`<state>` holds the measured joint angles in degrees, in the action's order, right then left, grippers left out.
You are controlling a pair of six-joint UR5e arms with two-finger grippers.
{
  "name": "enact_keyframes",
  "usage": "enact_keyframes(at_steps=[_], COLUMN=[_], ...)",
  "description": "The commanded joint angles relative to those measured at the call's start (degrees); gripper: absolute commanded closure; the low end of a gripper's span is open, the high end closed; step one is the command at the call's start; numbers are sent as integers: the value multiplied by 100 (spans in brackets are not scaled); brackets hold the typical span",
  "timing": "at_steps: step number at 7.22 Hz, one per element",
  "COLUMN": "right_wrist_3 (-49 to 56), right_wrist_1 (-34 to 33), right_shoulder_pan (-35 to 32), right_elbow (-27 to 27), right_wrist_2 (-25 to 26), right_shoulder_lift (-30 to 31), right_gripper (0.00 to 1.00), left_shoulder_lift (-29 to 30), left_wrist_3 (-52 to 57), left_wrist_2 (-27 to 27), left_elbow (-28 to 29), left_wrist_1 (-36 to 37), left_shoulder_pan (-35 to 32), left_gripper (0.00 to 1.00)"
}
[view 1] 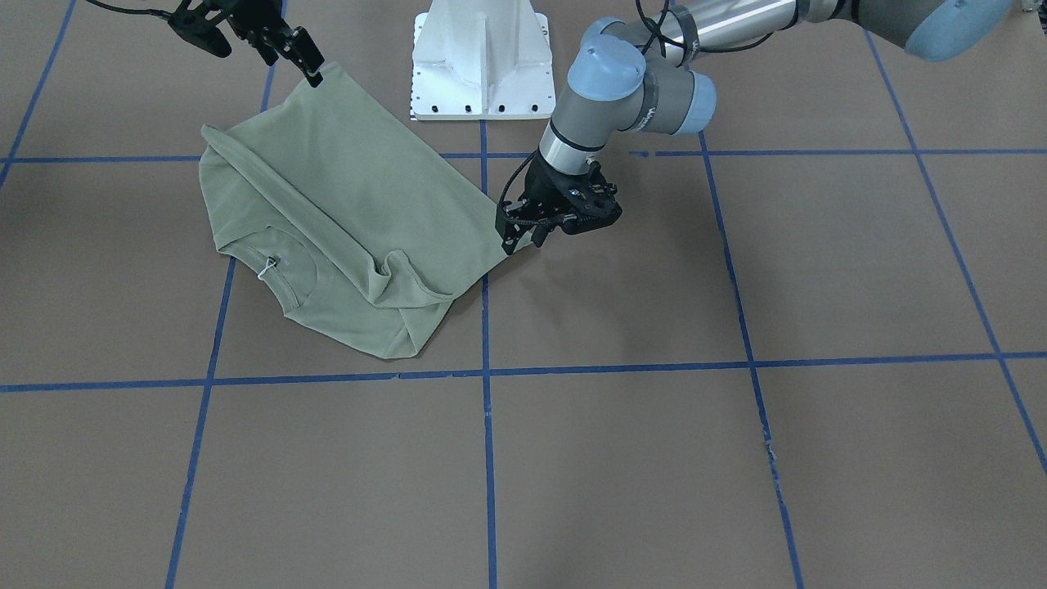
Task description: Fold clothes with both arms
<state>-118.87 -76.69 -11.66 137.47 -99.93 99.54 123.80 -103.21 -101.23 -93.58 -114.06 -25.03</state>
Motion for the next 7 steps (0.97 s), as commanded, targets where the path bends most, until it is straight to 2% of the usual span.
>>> enact_keyframes(at_steps=[1, 2, 3, 4, 6, 7], right_wrist_3=[162, 163, 163, 163, 163, 163], right_wrist_1=[-4, -4, -4, -4, -4, -4], right_shoulder_pan=[-511, -617, -636, -627, -653, -671], right_elbow=[-507, -589, -599, -599, -660, -712], right_wrist_2=[0, -8, -9, -9, 0, 0], right_shoulder_lift=[-599, -751, -752, -743, -752, -752], right_gripper=[0, 0, 0, 0, 0, 0], left_shoulder_lift=[-14, -14, -14, 3, 12, 47], left_wrist_3=[-171, -234, -234, -217, -86, 385], left_wrist_2=[7, 7, 7, -2, 16, 16], left_elbow=[15, 15, 15, 7, -2, -11], left_wrist_1=[165, 269, 279, 279, 253, 253], left_shoulder_pan=[209, 314, 341, 341, 36, -262], left_gripper=[35, 36, 49, 99, 100, 100])
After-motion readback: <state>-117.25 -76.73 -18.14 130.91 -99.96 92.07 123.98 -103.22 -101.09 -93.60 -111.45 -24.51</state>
